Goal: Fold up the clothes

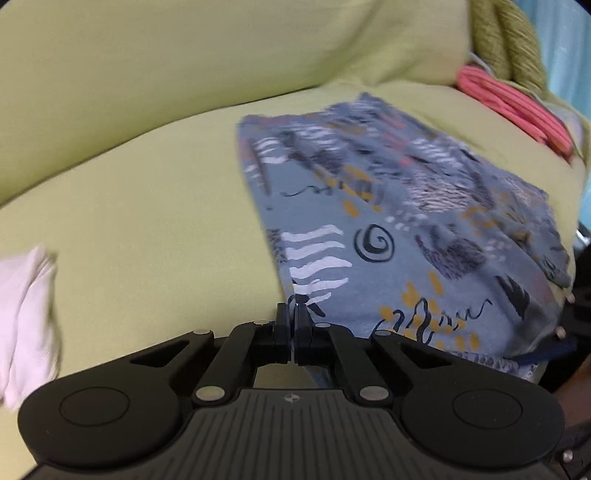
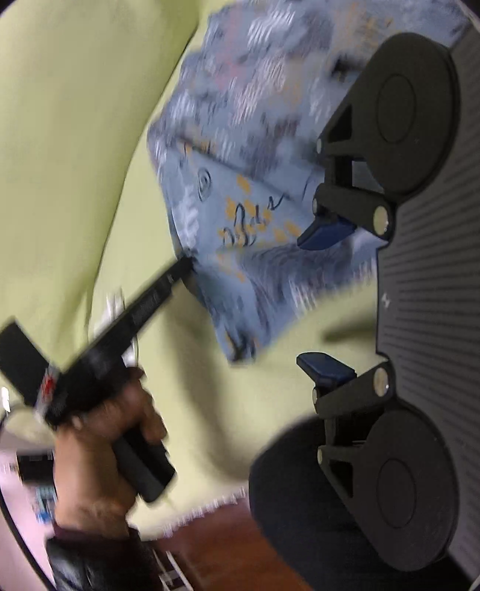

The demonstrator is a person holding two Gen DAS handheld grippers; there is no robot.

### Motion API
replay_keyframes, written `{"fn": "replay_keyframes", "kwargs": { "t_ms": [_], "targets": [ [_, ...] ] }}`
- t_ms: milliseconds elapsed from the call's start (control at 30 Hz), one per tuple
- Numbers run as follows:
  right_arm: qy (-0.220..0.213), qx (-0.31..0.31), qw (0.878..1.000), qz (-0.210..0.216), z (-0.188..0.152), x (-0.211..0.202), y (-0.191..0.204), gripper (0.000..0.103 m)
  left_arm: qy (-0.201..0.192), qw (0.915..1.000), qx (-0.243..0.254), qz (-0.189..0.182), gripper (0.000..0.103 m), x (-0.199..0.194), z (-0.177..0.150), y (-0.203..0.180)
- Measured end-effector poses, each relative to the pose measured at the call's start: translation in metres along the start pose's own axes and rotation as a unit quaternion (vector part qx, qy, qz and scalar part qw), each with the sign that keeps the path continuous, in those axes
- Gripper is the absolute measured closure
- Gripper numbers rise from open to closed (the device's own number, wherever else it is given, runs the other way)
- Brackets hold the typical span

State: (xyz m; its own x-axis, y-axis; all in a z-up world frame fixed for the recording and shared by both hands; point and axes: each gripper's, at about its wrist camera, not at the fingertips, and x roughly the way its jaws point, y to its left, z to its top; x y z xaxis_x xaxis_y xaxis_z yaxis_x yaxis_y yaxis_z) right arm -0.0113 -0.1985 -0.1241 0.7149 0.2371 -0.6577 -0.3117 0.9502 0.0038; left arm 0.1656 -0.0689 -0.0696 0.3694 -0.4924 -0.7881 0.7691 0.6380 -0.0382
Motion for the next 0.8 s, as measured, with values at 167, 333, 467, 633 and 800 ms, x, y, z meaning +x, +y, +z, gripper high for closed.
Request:
{"fn": "replay_keyframes", "kwargs": {
  "t_ms": [167,333,467,633,800],
  "targets": [
    [-0.022,0.031,0.999,-0.009,-0.001,-0.027,-0.016,0.044,0.002,0.9986,-0.051,-0.014,0.063,-0.023,-0.016,0.009],
    [-0.033,0.104,0.991,-0.072,-0.028,-0.073,-0.063,0.041,0.003,0.9949,-0.087,-0.050,0.054,-0.050,-0.041,-0.002],
    [-0.030,0.163,0.978,-0.129,-0.058,-0.105,-0.101,0.041,0.020,0.9930,-0.096,-0.065,0.067,-0.049,-0.052,-0.017],
    [-0.026,0.233,0.952,-0.197,-0.092,-0.138,-0.149,0.041,0.037,0.9925,-0.105,-0.052,0.100,-0.032,-0.056,-0.023],
    [-0.039,0.325,0.915,-0.237,-0.123,-0.165,-0.210,0.033,0.044,0.9955,-0.081,-0.018,0.103,-0.039,-0.059,-0.022]
  ]
}}
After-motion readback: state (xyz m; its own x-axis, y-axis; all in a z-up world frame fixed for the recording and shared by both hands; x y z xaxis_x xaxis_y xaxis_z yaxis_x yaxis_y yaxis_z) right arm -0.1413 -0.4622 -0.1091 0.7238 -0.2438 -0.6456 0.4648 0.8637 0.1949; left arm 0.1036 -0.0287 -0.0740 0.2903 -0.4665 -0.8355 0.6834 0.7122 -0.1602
